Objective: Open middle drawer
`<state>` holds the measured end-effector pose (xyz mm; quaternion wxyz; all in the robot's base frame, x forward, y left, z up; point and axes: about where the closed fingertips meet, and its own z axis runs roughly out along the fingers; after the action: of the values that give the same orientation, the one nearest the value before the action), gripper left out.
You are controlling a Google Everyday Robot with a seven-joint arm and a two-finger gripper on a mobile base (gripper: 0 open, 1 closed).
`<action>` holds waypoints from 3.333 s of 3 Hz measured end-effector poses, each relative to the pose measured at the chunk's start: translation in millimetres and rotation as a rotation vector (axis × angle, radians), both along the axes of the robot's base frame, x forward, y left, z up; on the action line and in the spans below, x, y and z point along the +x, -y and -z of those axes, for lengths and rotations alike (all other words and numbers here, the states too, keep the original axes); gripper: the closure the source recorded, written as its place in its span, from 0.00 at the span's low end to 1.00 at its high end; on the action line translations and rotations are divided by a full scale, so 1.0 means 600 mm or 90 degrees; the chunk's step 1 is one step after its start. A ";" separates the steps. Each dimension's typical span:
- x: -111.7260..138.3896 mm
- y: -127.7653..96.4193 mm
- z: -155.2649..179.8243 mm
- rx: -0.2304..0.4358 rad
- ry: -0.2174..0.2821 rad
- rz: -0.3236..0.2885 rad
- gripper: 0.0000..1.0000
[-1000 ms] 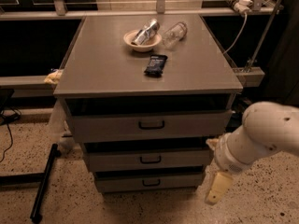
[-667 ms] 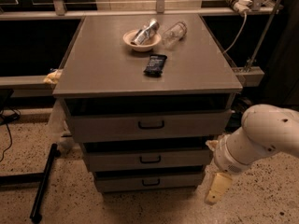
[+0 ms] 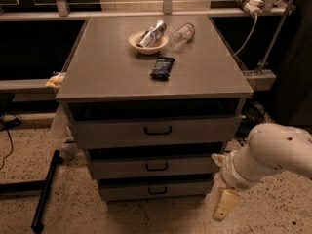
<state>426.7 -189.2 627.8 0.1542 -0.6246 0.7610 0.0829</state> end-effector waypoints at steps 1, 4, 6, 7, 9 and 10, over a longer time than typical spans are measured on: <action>0.041 -0.017 0.068 0.030 0.059 -0.045 0.00; 0.151 -0.043 0.208 0.080 0.112 -0.093 0.00; 0.228 -0.046 0.276 0.073 0.091 -0.098 0.00; 0.311 -0.053 0.310 0.075 0.079 -0.090 0.00; 0.307 -0.053 0.313 0.075 0.079 -0.090 0.00; 0.298 -0.040 0.326 0.061 0.081 -0.084 0.00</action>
Offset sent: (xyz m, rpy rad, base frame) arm 0.0812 0.0227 -0.1142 0.1574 -0.2192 0.1465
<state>605.6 -165.1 432.4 0.2262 -0.6692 0.7021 0.0895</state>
